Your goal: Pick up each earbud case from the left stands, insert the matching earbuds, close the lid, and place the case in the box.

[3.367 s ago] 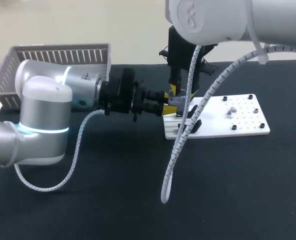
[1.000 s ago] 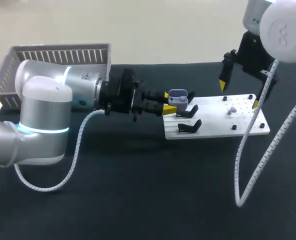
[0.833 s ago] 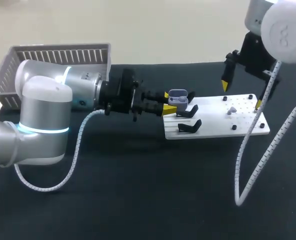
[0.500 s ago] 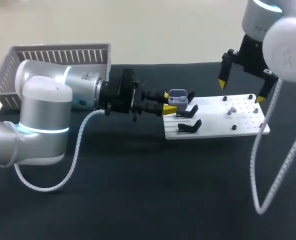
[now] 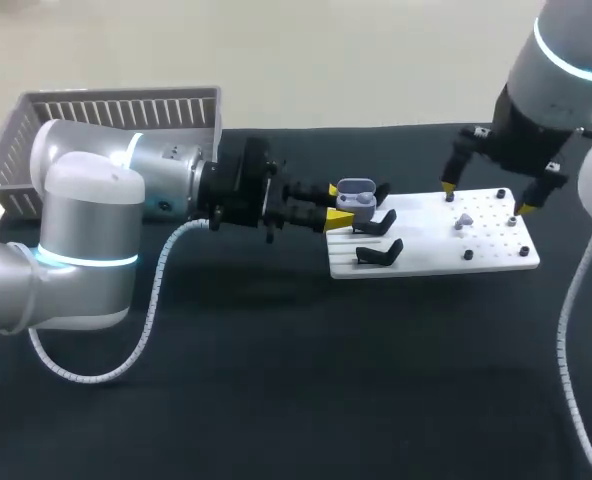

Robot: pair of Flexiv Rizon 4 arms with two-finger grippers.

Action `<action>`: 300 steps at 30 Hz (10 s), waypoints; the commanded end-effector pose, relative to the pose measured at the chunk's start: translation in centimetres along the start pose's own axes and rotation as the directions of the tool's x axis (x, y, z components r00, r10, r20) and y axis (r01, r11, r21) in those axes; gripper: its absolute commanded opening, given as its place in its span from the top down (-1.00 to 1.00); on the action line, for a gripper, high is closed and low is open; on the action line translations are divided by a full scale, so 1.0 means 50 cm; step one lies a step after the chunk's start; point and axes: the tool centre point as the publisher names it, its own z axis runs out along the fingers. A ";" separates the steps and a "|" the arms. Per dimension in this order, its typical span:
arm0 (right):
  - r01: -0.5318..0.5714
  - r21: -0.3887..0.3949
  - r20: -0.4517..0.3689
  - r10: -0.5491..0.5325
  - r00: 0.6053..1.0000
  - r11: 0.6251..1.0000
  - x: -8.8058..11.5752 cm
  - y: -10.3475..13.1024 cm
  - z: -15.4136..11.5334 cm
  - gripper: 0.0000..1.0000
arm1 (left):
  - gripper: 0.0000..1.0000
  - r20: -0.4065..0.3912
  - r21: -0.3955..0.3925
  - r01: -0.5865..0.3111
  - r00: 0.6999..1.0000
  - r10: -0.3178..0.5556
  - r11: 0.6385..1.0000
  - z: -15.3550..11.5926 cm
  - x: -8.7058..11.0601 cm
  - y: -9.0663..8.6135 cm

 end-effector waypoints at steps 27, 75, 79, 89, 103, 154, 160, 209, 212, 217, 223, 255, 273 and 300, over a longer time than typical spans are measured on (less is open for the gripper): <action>0.011 0.046 0.013 -0.011 1.000 0.999 -0.026 0.009 0.059 -1.00 | 1.00 0.003 -0.003 -0.003 1.000 0.003 1.000 0.000 0.002 -0.001; 0.075 -0.062 -0.003 -0.076 0.997 0.995 -0.012 -0.008 0.115 0.05 | 1.00 0.003 -0.003 -0.003 1.000 0.003 1.000 0.000 0.002 -0.001; 0.077 -0.060 -0.008 -0.077 0.997 0.995 -0.017 -0.011 0.122 0.14 | 1.00 0.003 -0.003 -0.003 1.000 0.003 1.000 0.000 0.002 -0.001; 0.094 -0.052 -0.024 -0.096 0.995 0.994 -0.025 -0.009 0.136 0.09 | 1.00 0.003 -0.003 -0.003 1.000 0.003 1.000 0.000 0.002 -0.001; 0.088 -0.047 -0.052 -0.090 0.995 0.995 -0.036 -0.017 0.164 0.10 | 1.00 0.003 -0.003 -0.003 1.000 0.003 1.000 0.000 0.002 -0.001; 0.359 0.054 -0.020 -0.359 0.933 0.932 -0.003 0.055 -0.083 1.00 | 1.00 0.003 -0.003 -0.003 1.000 0.003 1.000 0.000 0.002 -0.001; 0.442 0.044 -0.051 -0.440 0.897 0.896 0.020 0.091 -0.122 1.00 | 1.00 0.003 -0.003 -0.003 1.000 0.003 1.000 0.000 0.002 -0.001; 0.644 -0.014 -0.077 -0.643 0.762 0.764 0.150 0.260 -0.206 1.00 | 1.00 0.003 -0.003 -0.003 1.000 0.003 1.000 0.000 0.002 -0.001; 0.657 -0.002 -0.095 -0.654 0.751 0.754 0.157 0.279 -0.192 1.00 | 1.00 0.003 -0.003 -0.003 1.000 0.003 1.000 0.000 0.002 -0.001; 0.671 0.028 -0.109 -0.665 0.739 0.741 0.165 0.302 -0.180 1.00 | 1.00 0.003 -0.003 -0.003 1.000 0.003 1.000 0.000 0.002 -0.001; 0.679 0.027 -0.116 -0.672 0.731 0.734 0.166 0.319 -0.171 1.00 | 1.00 0.003 -0.003 -0.003 1.000 0.003 1.000 0.000 0.002 -0.001; 0.681 0.016 -0.148 -0.672 0.726 0.732 0.151 0.335 -0.102 1.00 | 1.00 0.003 -0.003 -0.003 1.000 0.003 1.000 0.000 0.002 -0.001; 0.669 0.015 -0.158 -0.658 0.736 0.744 0.146 0.335 -0.087 1.00 | 1.00 0.003 -0.003 -0.003 1.000 0.003 1.000 0.000 0.002 -0.001; 0.656 0.009 -0.156 -0.647 0.746 0.754 0.143 0.329 -0.070 1.00 | 1.00 0.003 -0.003 -0.003 1.000 0.003 1.000 0.000 0.002 -0.001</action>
